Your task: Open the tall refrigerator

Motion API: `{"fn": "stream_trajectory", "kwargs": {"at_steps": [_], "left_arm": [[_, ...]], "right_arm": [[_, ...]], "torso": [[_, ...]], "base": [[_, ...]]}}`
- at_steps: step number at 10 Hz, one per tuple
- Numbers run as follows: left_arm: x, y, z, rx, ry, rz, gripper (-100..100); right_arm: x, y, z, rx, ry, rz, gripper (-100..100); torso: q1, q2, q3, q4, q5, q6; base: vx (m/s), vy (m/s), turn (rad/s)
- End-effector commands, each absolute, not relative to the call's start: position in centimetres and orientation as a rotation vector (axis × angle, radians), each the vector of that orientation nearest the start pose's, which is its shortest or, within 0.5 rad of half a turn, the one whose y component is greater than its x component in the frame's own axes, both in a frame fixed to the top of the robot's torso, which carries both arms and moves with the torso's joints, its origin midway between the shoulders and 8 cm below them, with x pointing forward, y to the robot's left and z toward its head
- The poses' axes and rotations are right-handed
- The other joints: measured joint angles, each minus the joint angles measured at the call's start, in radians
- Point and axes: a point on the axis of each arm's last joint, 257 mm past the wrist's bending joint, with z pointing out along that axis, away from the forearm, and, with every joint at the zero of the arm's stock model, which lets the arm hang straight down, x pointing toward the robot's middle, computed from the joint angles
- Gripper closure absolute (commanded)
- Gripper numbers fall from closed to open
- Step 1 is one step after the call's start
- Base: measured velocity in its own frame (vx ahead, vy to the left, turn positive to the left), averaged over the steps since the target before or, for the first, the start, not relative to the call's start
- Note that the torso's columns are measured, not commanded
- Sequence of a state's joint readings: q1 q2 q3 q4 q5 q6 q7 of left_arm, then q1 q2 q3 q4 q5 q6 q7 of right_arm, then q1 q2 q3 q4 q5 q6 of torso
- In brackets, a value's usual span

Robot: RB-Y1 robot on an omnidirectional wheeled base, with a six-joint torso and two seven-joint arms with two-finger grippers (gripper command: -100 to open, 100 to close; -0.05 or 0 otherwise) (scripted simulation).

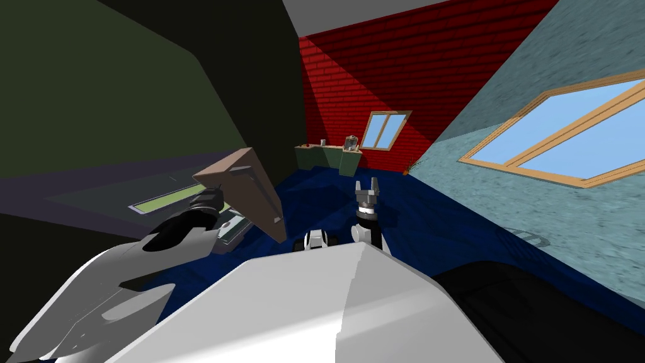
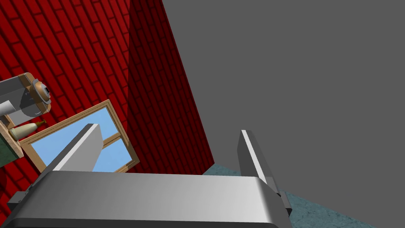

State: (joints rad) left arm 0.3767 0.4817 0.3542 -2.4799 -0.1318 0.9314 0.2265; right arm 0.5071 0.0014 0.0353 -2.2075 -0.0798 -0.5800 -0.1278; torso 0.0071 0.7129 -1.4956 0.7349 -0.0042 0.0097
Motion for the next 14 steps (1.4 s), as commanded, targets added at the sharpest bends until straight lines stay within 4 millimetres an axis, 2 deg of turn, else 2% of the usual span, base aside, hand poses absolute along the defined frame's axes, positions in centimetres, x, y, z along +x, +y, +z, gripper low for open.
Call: {"fn": "stream_trajectory", "kwargs": {"at_steps": [1,5,6,8,10,11,13,14], "left_arm": [[37.6,48.9,-4.6,-1.233,1.117,-0.428,-100],[37.1,50.3,-3.9,-1.231,1.087,-0.391,-100],[36.6,50.1,-2.3,-1.210,1.067,-0.387,-100],[36.3,49.4,-1.0,-1.186,1.053,-0.398,-100],[36.3,49.4,-1.0,-1.186,1.053,-0.398,-100],[36.1,49.0,-0.2,-1.171,1.046,-0.406,-100],[36.1,49.0,-0.2,-1.171,1.046,-0.406,-100],[36.0,48.5,0.5,-1.157,1.040,-0.415,-100]], "right_arm": [[34.4,-28.0,0.5,0.762,0.517,1.498,0],[34.4,-28.0,0.5,0.762,0.517,1.498,0],[34.4,-28.0,0.5,0.762,0.517,1.498,0],[34.4,-28.0,0.5,0.762,0.517,1.498,0],[34.4,-28.0,0.5,0.762,0.517,1.498,0],[34.4,-28.0,0.5,0.762,0.517,1.498,0],[34.4,-28.0,0.5,0.762,0.518,1.498,0],[34.4,-28.0,0.5,0.762,0.518,1.498,0]], "torso": [[-0.002,-0.004,-0.003,-0.001,-0.001,0.001],[0.006,-0.005,-0.004,-0.002,0.002,0.002],[0.009,-0.006,-0.005,-0.001,0.002,0.002],[0.006,-0.004,-0.005,0.003,-0.005,0.004],[0.001,-0.001,-0.005,0.007,-0.011,0.006],[0.003,-0.002,-0.005,0.007,-0.011,0.005],[-0.003,-0.003,-0.007,0.008,-0.014,0.007],[-0.006,-0.003,-0.006,0.006,-0.013,0.006]], "base": [[0.087,-0.085,0.003],[0.079,-0.107,-0.010],[0.086,-0.096,-0.005],[0.051,-0.064,0.004],[0.007,-0.017,0.000],[-0.017,0.005,-0.009],[-0.004,0.001,0.009],[0.025,0.010,-0.008]]}}
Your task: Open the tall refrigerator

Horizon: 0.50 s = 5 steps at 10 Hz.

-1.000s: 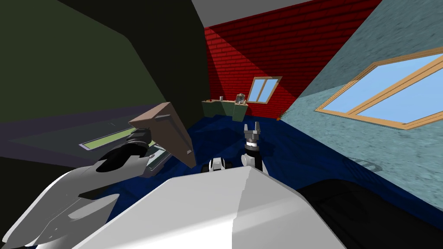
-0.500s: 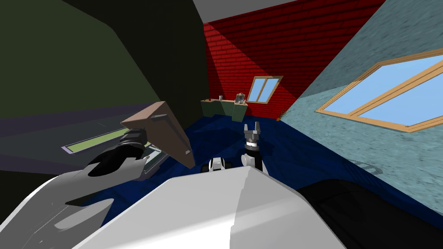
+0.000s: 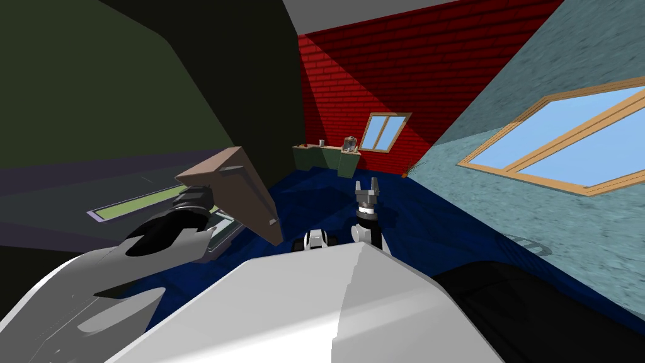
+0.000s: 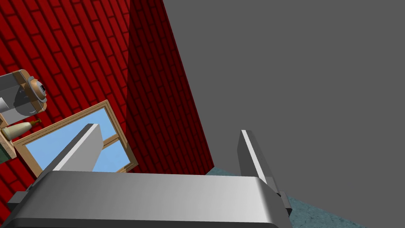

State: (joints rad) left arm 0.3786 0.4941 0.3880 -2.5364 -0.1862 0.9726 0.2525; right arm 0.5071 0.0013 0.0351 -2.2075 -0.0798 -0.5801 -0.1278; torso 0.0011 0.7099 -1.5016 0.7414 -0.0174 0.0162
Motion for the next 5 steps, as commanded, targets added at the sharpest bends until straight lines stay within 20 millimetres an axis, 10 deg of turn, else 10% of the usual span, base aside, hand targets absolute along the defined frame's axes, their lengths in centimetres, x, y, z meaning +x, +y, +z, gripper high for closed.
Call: {"fn": "stream_trajectory", "kwargs": {"at_steps": [1,5], "left_arm": [[35.99,48.55,0.47,-1.157,1.040,-0.415,-100],[35.90,48.24,0.91,-1.148,1.036,-0.421,-100]], "right_arm": [[34.37,-28.03,0.46,0.762,0.518,1.498,0],[34.37,-28.02,0.46,0.762,0.517,1.498,0]], "torso": [[-0.001,0.001,0.001,0.000,0.000,0.000],[0.002,0.002,0.001,-0.001,0.002,0.000]], "base": [[0.007,0.008,-0.009],[0.001,-0.001,0.009]]}}
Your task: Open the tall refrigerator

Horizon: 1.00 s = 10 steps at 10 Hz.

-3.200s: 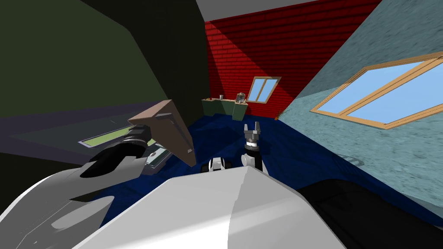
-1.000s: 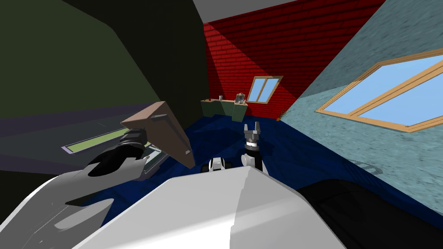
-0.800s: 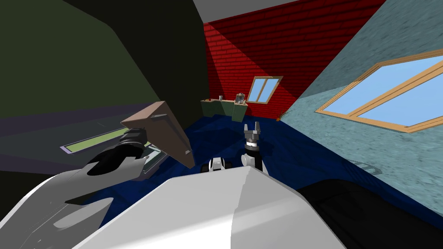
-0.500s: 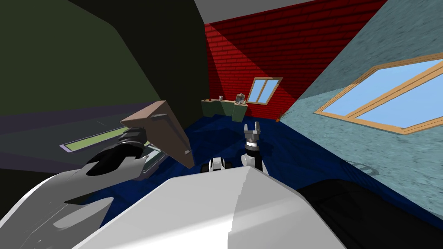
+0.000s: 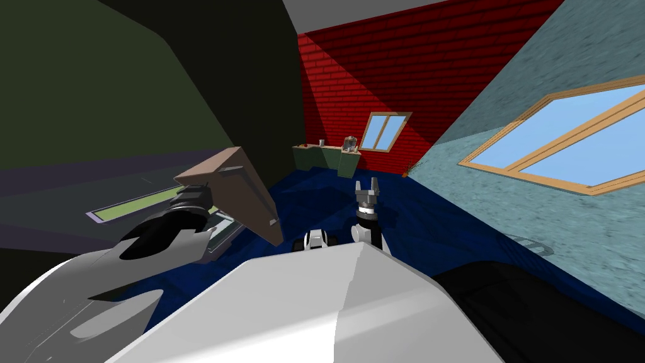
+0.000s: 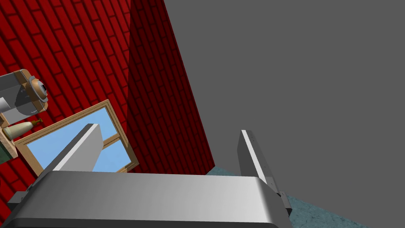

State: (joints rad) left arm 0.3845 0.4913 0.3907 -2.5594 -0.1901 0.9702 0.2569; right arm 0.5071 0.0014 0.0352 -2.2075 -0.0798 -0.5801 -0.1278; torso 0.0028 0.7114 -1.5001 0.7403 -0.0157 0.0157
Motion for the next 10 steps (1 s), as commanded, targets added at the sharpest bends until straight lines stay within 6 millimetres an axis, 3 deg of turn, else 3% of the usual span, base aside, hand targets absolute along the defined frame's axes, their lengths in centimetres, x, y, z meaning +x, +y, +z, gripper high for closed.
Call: {"fn": "stream_trajectory", "kwargs": {"at_steps": [1,5,6,7,8,10], "left_arm": [[35.9,48.2,0.9,-1.148,1.036,-0.421,-100],[35.9,48.2,0.9,-1.148,1.036,-0.421,-100],[35.6,48.7,-2.0,-1.216,1.072,-0.399,-100],[35.5,48.7,-2.3,-1.224,1.074,-0.398,-100],[35.5,49.1,-2.4,-1.239,1.066,-0.397,100],[35.9,48.1,-3.7,-1.271,1.074,-0.390,100]], "right_arm": [[34.4,-28.0,0.5,0.762,0.518,1.498,0],[34.4,-28.0,0.5,0.762,0.517,1.498,0],[34.4,-28.0,0.5,0.762,0.517,1.498,0],[34.4,-28.0,0.5,0.762,0.517,1.498,0],[34.4,-28.0,0.5,0.762,0.517,1.498,0],[34.4,-28.0,0.5,0.762,0.517,1.498,0]], "torso": [[0.000,-0.001,-0.001,0.002,-0.002,0.001],[-0.002,0.003,0.000,0.003,-0.004,0.000],[-0.003,0.002,0.001,0.002,-0.002,0.000],[-0.003,0.006,0.006,-0.002,0.005,-0.005],[-0.002,0.012,0.011,-0.002,0.009,-0.008],[0.009,0.011,0.012,-0.007,0.019,-0.011]], "base": [[-0.001,-0.009,0.005],[-0.001,-0.004,-0.010],[-0.028,-0.013,0.043],[-0.039,-0.021,0.042],[0.052,0.044,0.012],[0.002,0.006,-0.043]]}}
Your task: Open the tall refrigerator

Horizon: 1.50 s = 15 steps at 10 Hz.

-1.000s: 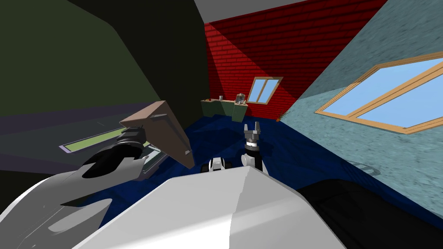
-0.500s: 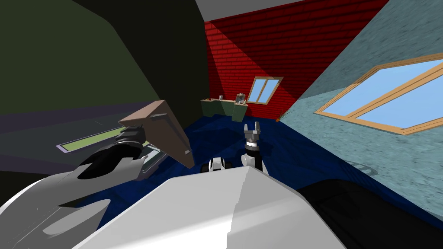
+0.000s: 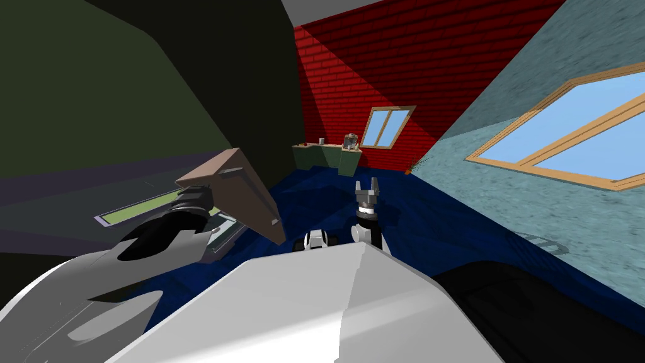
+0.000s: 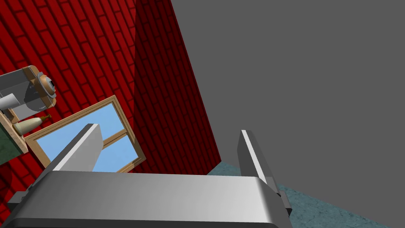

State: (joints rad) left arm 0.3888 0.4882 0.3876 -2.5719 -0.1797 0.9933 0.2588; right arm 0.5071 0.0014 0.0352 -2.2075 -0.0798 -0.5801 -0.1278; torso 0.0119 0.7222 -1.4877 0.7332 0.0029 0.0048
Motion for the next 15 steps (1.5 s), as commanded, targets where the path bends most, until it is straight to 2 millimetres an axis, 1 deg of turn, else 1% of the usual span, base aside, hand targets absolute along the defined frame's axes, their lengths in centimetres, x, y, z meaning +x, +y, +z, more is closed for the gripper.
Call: {"fn": "stream_trajectory", "kwargs": {"at_steps": [1,2,4,5,6,7,8,9,10,11,12,13,14,15], "left_arm": [[35.6,48.5,-3.3,-1.259,1.061,-0.366,100],[36.2,47.7,-4.2,-1.293,1.061,-0.371,100],[35.7,48.4,-3.6,-1.273,1.039,-0.327,100],[36.3,47.4,-4.6,-1.308,1.043,-0.332,100],[36.0,47.8,-4.1,-1.295,1.026,-0.306,100],[35.8,48.1,-3.9,-1.289,1.018,-0.293,100],[36.3,47.0,-4.7,-1.321,1.020,-0.296,100],[36.0,47.4,-4.2,-1.310,1.005,-0.274,100],[35.9,47.6,-4.0,-1.304,0.997,-0.261,100],[36.5,46.4,-4.8,-1.336,1.001,-0.269,100],[36.1,46.9,-4.3,-1.325,0.983,-0.244,100],[35.9,47.1,-4.1,-1.319,0.974,-0.232,100],[36.5,45.8,-4.7,-1.348,0.977,-0.239,100],[36.1,46.3,-4.2,-1.339,0.959,-0.215,100]], "right_arm": [[34.4,-28.0,0.5,0.762,0.517,1.498,0],[34.4,-28.0,0.5,0.762,0.517,1.498,0],[34.4,-28.0,0.5,0.762,0.517,1.498,0],[34.4,-28.0,0.5,0.762,0.517,1.498,0],[34.4,-28.0,0.5,0.762,0.517,1.498,0],[34.4,-28.0,0.5,0.762,0.517,1.498,0],[34.4,-28.0,0.5,0.762,0.517,1.498,0],[34.4,-28.0,0.5,0.762,0.517,1.498,0],[34.4,-28.0,0.5,0.762,0.517,1.498,0],[34.4,-28.0,0.5,0.762,0.517,1.498,0],[34.4,-28.0,0.5,0.762,0.518,1.498,0],[34.4,-28.0,0.5,0.762,0.517,1.498,0],[34.4,-28.0,0.5,0.762,0.517,1.498,0],[34.4,-28.0,0.5,0.762,0.518,1.498,0]], "torso": [[0.000,0.001,0.003,-0.003,0.004,0.000],[0.001,0.002,0.003,-0.003,0.005,-0.002],[0.003,0.001,0.003,-0.003,0.006,-0.003],[0.005,0.001,0.003,-0.003,0.006,-0.005],[0.004,-0.001,0.002,-0.004,0.007,-0.001],[0.004,-0.001,0.002,-0.005,0.007,-0.003],[0.005,-0.001,0.002,-0.003,0.006,-0.004],[0.005,-0.002,0.002,-0.005,0.007,-0.002],[0.006,-0.002,0.001,-0.004,0.007,-0.003],[0.007,-0.001,0.001,-0.004,0.007,-0.005],[0.006,-0.002,0.002,-0.005,0.008,-0.002],[0.007,-0.001,0.002,-0.005,0.008,-0.004],[0.008,0.000,0.002,-0.004,0.008,-0.005],[0.006,-0.001,0.002,-0.004,0.007,-0.002]], "base": [[-0.015,0.000,-0.084],[-0.006,0.013,-0.116],[-0.004,0.005,-0.045],[-0.001,0.005,-0.069],[0.002,0.013,-0.105],[0.000,-0.002,-0.016],[0.003,0.005,-0.073],[-0.003,0.012,-0.104],[-0.003,0.002,-0.021],[0.001,0.008,-0.082],[0.000,0.018,-0.097],[-0.003,0.005,-0.015],[-0.001,0.007,-0.094],[0.005,0.008,-0.096]]}}
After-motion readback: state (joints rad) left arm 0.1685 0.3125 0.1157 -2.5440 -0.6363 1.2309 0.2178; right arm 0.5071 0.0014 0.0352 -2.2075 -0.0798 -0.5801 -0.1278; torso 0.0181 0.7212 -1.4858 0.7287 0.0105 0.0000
